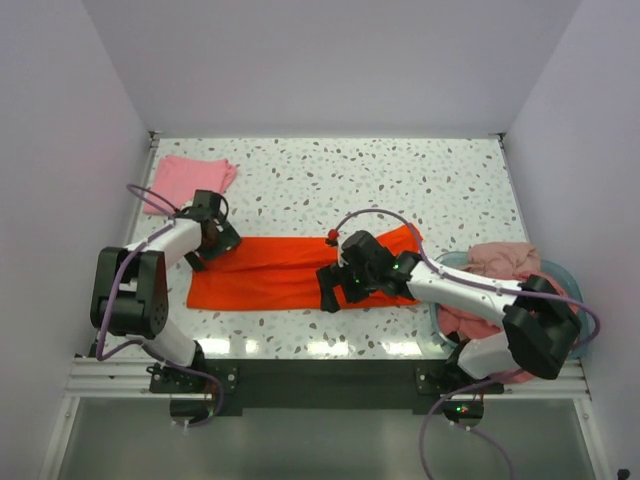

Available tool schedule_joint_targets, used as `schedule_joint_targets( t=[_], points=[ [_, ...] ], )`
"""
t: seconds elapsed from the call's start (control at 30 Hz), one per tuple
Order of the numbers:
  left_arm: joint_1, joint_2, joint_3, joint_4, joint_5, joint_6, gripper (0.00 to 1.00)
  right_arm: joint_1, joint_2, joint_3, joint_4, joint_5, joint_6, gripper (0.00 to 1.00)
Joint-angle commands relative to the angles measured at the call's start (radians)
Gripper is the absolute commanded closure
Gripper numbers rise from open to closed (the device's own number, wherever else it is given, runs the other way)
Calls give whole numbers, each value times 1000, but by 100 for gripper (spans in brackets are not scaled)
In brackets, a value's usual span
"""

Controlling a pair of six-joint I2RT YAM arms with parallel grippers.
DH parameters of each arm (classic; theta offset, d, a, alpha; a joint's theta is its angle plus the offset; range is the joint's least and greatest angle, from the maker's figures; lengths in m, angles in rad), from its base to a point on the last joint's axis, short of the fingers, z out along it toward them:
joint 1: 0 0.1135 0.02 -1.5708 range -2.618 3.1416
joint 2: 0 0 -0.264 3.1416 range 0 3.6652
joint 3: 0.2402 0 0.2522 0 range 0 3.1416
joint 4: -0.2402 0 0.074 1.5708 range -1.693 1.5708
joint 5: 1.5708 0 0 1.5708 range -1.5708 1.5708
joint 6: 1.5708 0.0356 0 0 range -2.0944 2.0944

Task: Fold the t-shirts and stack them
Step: Fold the tshirt

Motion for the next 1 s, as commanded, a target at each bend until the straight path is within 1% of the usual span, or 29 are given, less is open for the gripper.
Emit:
schedule_joint_targets(
  t=[0.0, 0.1, 0.13, 0.2, 0.23, 0.27, 0.33, 0.43, 0.53, 0.67, 0.7, 0.8, 0.9, 0.97],
  points=[
    [15, -4, 4, -21, -33, 3, 0, 3, -112, -12, -71, 60, 8, 1],
    [17, -2, 36, -44, -40, 6, 0, -1, -155, 22, -128, 264, 8, 1],
    [15, -2, 42, -48, -45, 7, 0, -24, -149, 37, -140, 344, 8, 1],
    [17, -4, 58, -58, -57, 6, 0, -78, -116, 88, -173, 339, -3, 1],
    [17, -4, 61, -59, -57, 6, 0, -145, -65, 98, -170, 292, -3, 2],
    [17, -2, 69, -62, -60, 6, 0, -179, -39, 108, -157, 267, -10, 1],
    [17, -2, 73, -65, -51, 6, 0, -208, 38, 149, -148, 257, -33, 1],
    [17, 1, 81, -65, -49, 6, 0, -210, 110, 177, -102, 248, -66, 1],
    [17, 5, 92, -75, -63, 4, 0, -208, 150, 185, -128, 238, -46, 1],
    [17, 13, 98, -71, -74, 9, 0, -208, 112, 96, -98, 198, -9, 1],
    [18, 17, 98, -76, -83, 9, 0, -208, 101, 51, -90, 187, -3, 1],
    [24, 30, 92, -68, -88, 7, 0, -207, 105, 5, -85, 228, 34, 1],
    [27, 36, 70, -68, -88, 7, 0, -215, 170, 22, -97, 250, 66, 1],
    [27, 33, 46, -73, -89, 1, 0, -236, 208, 48, -71, 239, 66, 1]
  ],
)
